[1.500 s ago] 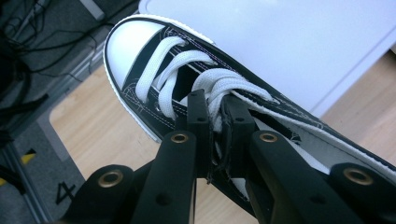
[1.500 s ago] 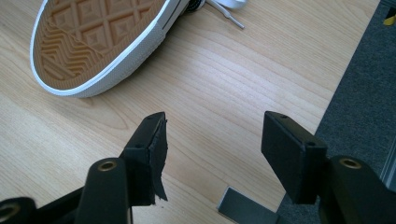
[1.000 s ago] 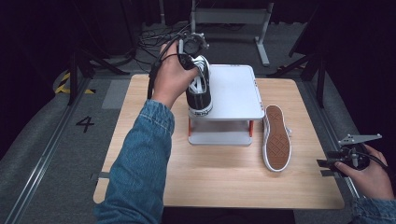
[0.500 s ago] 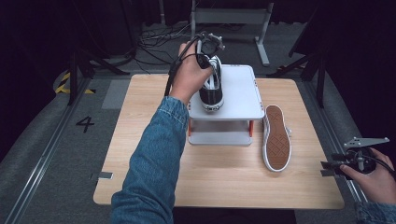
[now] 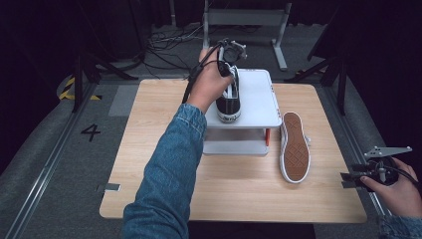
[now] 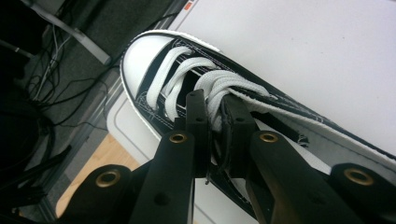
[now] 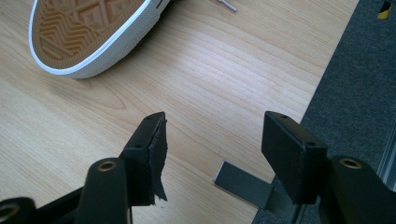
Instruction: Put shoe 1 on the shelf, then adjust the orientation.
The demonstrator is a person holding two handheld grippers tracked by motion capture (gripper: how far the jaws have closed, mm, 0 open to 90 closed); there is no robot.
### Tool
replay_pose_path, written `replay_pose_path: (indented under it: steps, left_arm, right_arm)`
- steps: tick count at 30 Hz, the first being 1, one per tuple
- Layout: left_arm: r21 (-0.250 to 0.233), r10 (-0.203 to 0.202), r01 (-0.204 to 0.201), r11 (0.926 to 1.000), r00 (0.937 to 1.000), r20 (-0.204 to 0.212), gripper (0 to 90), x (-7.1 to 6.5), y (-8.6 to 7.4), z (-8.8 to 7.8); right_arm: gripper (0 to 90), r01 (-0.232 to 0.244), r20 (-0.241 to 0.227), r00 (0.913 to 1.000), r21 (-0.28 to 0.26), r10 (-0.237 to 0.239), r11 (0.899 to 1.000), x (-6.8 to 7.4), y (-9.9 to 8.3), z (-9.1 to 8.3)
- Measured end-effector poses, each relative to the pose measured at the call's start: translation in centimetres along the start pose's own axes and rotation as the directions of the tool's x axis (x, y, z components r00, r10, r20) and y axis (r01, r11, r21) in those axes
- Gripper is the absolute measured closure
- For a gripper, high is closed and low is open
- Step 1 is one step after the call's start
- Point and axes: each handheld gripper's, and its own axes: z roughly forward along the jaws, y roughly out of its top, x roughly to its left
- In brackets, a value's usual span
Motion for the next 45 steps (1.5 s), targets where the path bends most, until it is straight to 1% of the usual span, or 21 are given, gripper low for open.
replay_pose_path:
  steps: [2,3,5,7,9,12,17,23,25,27,29,30,32,33,37,39,41,42,43,44,45]
  left_arm:
    - [0.013,0.019,-0.02,0.9997,0.9995,0.025,82.4,-0.6,0.2,0.6]
    - [0.01,0.042,-0.042,0.9991,0.9991,0.008,82.1,-0.7,0.3,0.7]
    - [0.016,0.041,-0.041,0.999,0.9992,0.004,81.8,-0.8,0.3,0.6]
    - [0.008,0.021,-0.021,0.9997,0.9998,0.002,78.1,-0.8,0.2,0.6]
    - [-0.005,-0.001,0.001,1.0,1.0,-0.007,66.6,-0.6,-0.1,0.4]
    - [-0.028,-0.016,0.016,0.9995,0.9999,0.0,60.6,-0.3,-0.4,-0.3]
    - [-0.067,-0.025,0.026,0.9974,0.9995,0.019,55.2,0.0,-1.3,-2.5]
    - [-0.108,-0.035,0.04,0.9933,0.9979,0.055,46.1,0.0,-3.8,-5.9]
    - [-0.151,-0.051,0.064,0.9865,0.9946,0.09,42.3,-0.1,-5.2,-7.2]
    - [-0.202,-0.065,0.094,0.9748,0.9868,0.148,40.6,-0.4,-6.9,-7.9]
    - [-0.217,-0.069,0.112,0.9697,0.9782,0.196,39.6,-0.8,-9.2,-8.2]
    - [-0.224,-0.083,0.135,0.9653,0.9709,0.224,38.9,-1.1,-11.1,-8.4]
    - [-0.229,-0.102,0.162,0.9597,0.9615,0.255,37.0,-1.3,-13.2,-8.8]
    - [-0.233,-0.124,0.185,0.9547,0.9593,0.254,36.7,-1.5,-15.2,-9.1]
    - [-0.197,-0.152,0.191,0.9615,0.9684,0.197,34.4,-1.8,-18.0,-9.1]
    - [-0.172,-0.171,0.201,0.9644,0.97,0.173,32.9,-2.2,-20.0,-8.6]
    - [-0.18,-0.205,0.235,0.9551,0.9638,0.171,32.8,-2.7,-22.3,-7.0]
    - [-0.18,-0.205,0.235,0.9551,0.9638,0.171,32.8,-2.7,-22.3,-7.0]
    - [-0.172,-0.22,0.249,0.9531,0.9601,0.172,32.8,-3.0,-23.0,-6.2]
    - [-0.155,-0.239,0.27,0.9504,0.9516,0.193,32.8,-3.6,-24.4,-4.8]
    - [-0.146,-0.241,0.273,0.9511,0.9495,0.2,32.8,-3.9,-25.0,-4.1]
  right_arm:
    - [41.8,0.0,0.0,1.0,-0.003,0.0,1.0,0.0,0.0,0.0]
    - [41.7,-0.001,0.0,1.0,-0.004,0.001,1.0,0.0,0.0,-0.1]
    - [41.7,-0.003,0.0,1.0,-0.007,0.003,1.0,-0.1,0.0,-0.1]
    - [41.7,-0.005,-0.001,1.0,-0.005,0.005,1.0,-0.1,-0.1,-0.2]
    - [41.7,0.0,0.0,1.0,-0.008,0.0,1.0,-0.2,0.0,-0.1]
    - [41.7,-0.002,0.0,1.0,-0.007,0.002,1.0,-0.1,0.1,-0.1]
    - [41.5,0.005,-0.004,1.0,-0.002,-0.005,1.0,0.2,0.5,0.2]
    - [40.3,0.031,-0.009,0.9995,-0.011,-0.031,0.999,0.6,1.4,0.6]
    - [40.3,0.037,-0.011,0.9993,-0.014,-0.037,0.999,0.8,1.6,0.6]
    - [41.0,0.042,-0.022,0.9988,-0.02,-0.043,0.999,1.0,1.9,0.7]
    - [42.5,0.062,-0.03,0.9976,-0.014,-0.063,0.998,1.1,2.3,0.8]
    - [42.4,0.062,-0.032,0.9975,-0.016,-0.062,0.998,1.2,2.4,0.9]
    - [39.1,0.052,-0.048,0.9974,-0.017,-0.053,0.998,1.3,3.0,1.3]
    - [38.0,0.062,-0.051,0.9967,-0.014,-0.063,0.998,1.4,3.4,1.6]
    - [36.1,0.061,-0.042,0.9972,-0.039,-0.063,0.997,2.0,4.1,2.2]
    - [46.1,0.071,-0.035,0.9967,-0.06,-0.074,0.996,2.3,4.7,2.5]
    - [55.8,0.08,-0.103,0.9911,-0.055,-0.085,0.995,2.5,5.3,2.6]
    - [57.9,0.074,-0.116,0.9901,-0.05,-0.079,0.996,2.7,5.6,2.7]
    - [57.9,0.074,-0.116,0.9901,-0.05,-0.079,0.996,2.7,5.6,2.7]
    - [56.8,0.075,-0.127,0.9888,-0.039,-0.079,0.996,3.0,6.1,3.1]
    - [57.2,0.074,-0.125,0.9891,-0.04,-0.079,0.996,3.0,6.3,3.2]
